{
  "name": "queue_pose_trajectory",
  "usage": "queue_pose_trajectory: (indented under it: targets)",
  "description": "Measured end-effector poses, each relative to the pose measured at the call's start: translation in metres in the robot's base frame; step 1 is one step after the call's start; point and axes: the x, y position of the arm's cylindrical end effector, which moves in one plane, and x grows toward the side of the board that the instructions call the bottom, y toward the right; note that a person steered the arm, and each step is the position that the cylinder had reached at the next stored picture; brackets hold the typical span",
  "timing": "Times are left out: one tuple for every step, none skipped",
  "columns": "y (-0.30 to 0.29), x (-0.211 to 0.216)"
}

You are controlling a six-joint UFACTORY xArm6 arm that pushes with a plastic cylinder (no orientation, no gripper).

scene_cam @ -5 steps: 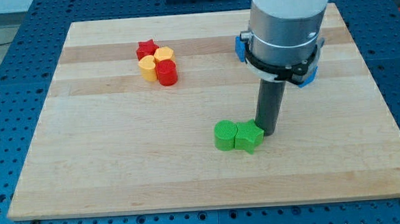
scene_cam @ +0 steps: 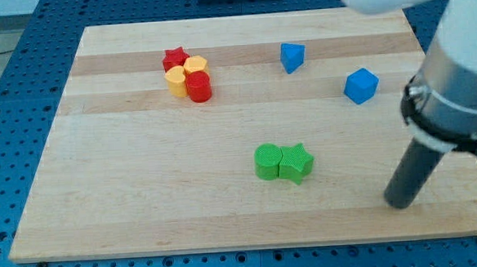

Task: Place your arm to the bottom right of the green star

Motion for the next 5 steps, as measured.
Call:
queue_pose_trajectory:
  targets:
    - [-0.038,0.002]
    - [-0.062,-0.001]
    - [-0.079,-0.008]
    - [-0.082,-0.021]
    - [-0.083,-0.03]
